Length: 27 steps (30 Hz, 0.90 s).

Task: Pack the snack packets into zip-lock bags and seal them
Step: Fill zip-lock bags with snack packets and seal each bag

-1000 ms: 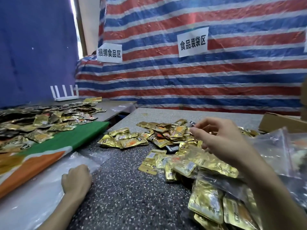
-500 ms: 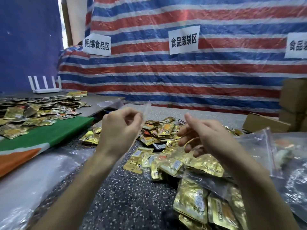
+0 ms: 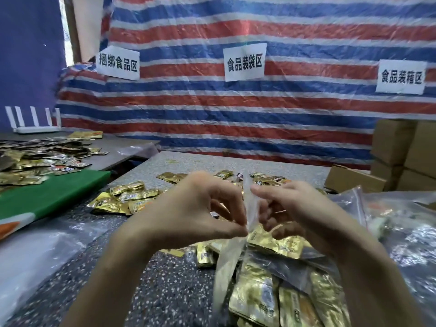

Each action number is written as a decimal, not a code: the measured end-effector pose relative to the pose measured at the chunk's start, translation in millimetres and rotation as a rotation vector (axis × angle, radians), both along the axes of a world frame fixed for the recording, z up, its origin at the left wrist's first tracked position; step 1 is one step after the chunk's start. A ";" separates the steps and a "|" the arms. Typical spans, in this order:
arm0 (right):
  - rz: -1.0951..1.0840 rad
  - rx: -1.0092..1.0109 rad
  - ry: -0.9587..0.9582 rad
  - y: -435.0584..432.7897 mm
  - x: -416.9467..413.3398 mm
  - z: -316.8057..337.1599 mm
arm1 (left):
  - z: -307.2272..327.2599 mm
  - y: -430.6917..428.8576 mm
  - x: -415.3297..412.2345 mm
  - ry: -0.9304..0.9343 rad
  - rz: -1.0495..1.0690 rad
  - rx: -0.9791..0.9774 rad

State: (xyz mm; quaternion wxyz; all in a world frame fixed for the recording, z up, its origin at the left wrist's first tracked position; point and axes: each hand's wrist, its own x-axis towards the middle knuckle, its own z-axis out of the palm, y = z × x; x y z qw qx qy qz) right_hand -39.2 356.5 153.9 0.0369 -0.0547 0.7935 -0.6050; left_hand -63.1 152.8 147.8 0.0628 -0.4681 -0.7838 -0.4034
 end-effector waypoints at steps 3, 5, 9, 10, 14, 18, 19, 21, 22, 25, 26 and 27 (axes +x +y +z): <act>0.111 -0.012 -0.013 -1.3 0.8 -1.4 | 3.1 -7.5 -0.3 -0.115 -0.037 -0.082; 0.174 -0.047 0.004 -4.2 1.9 -1.0 | 6.5 -15.5 -0.8 -0.281 -0.103 -0.126; 0.252 -0.123 0.080 -11.2 3.8 -0.9 | 10.2 -24.6 2.8 -0.464 -0.079 -0.098; 0.259 -0.146 0.097 -12.4 3.7 -1.6 | 8.4 -24.2 2.2 -0.480 0.006 -0.090; 0.287 -0.205 0.137 -15.0 2.5 -2.8 | 1.5 -18.8 -4.9 -0.570 0.224 -0.090; 0.280 -0.198 0.112 -14.5 2.5 -3.2 | 4.6 -19.7 -11.1 -0.646 0.181 0.127; 0.259 -0.172 0.096 -15.6 2.5 -3.4 | 5.2 -20.4 -12.0 -0.650 0.168 0.176; 0.148 -0.070 0.086 -19.8 2.6 -3.3 | 4.7 -19.2 -13.3 -0.633 0.177 0.221; 0.076 -0.020 0.102 -22.2 2.1 -3.7 | 3.6 -18.0 -14.2 -0.611 0.189 0.222; 0.004 0.030 0.145 -27.9 1.4 -5.2 | 1.8 -12.2 -13.6 -0.578 0.161 0.174; 0.021 0.019 0.139 -28.8 1.5 -5.4 | 1.1 -10.7 -13.7 -0.576 0.150 0.158; 0.039 -0.003 0.125 -28.7 1.9 -6.2 | 0.7 -9.8 -13.8 -0.575 0.156 0.146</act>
